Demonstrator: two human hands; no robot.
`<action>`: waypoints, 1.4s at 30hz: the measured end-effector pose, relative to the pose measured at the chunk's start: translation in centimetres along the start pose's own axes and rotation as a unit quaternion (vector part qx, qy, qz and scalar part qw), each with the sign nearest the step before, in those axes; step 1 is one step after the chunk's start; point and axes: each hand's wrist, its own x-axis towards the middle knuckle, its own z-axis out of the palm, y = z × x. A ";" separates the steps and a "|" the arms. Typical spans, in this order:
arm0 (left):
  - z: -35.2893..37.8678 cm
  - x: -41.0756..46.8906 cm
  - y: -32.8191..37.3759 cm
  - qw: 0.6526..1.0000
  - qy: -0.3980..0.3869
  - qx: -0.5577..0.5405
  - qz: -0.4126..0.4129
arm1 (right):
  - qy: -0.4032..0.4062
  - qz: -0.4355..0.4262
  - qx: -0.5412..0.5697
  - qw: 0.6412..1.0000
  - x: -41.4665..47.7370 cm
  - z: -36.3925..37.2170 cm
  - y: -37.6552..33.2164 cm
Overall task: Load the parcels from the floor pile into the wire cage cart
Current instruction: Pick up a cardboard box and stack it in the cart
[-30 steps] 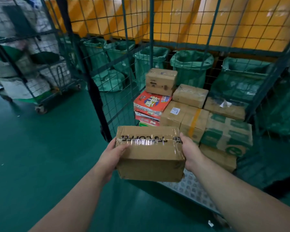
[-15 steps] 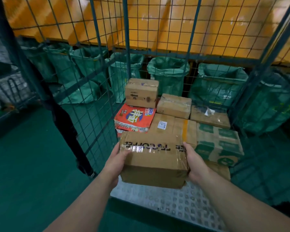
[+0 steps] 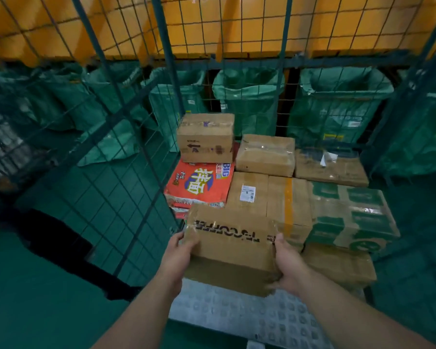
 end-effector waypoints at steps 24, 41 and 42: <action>1.6 12.0 9.4 0.996 0.082 -0.027 -0.016 | -0.104 -0.125 -0.024 0.986 9.1 7.4 -11.7; -2.0 37.8 14.1 0.994 0.073 0.080 -0.002 | 0.036 -0.175 -0.081 0.980 22.5 22.0 -16.2; -2.0 39.5 14.4 0.994 0.067 0.086 0.004 | 0.041 -0.177 -0.065 0.981 23.9 23.1 -16.6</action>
